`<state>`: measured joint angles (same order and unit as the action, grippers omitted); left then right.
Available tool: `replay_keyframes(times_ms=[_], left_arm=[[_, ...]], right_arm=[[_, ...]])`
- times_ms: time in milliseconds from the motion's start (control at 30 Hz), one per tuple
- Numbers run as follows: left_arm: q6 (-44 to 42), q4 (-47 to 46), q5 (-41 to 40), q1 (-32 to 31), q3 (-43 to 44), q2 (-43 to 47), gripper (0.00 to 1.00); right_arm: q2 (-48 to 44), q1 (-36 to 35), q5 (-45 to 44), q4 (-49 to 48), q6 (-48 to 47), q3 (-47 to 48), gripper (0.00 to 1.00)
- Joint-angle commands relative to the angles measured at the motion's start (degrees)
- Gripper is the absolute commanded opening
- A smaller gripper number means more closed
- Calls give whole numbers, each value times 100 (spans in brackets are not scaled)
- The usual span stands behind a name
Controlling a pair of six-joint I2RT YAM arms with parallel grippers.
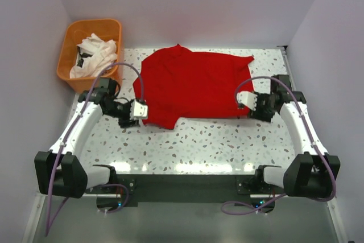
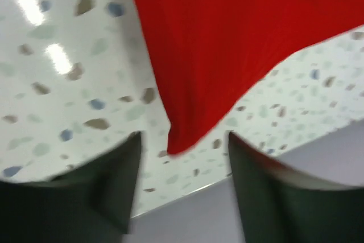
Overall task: Fold and stack the t-shirts
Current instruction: Flatten the tshirt out
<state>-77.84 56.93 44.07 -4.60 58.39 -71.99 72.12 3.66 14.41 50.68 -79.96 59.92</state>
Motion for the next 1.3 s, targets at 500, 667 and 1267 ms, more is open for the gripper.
replay_keyframes(times_ms=[500, 667, 1267], left_arm=[[3034, -2228, -1189, -946, 348, -1167, 48], [3548, -2625, -1902, -1034, 875, -2273, 49], [2608, -1134, -2546, -2712, -953, -1609, 36]], right_arm=[[2429, -32, -70, 611, 2651, 2040, 44], [3150, -155, -421, 303, 3197, 2217, 39], [2688, -269, -1609, 89, 2232, 206, 33]])
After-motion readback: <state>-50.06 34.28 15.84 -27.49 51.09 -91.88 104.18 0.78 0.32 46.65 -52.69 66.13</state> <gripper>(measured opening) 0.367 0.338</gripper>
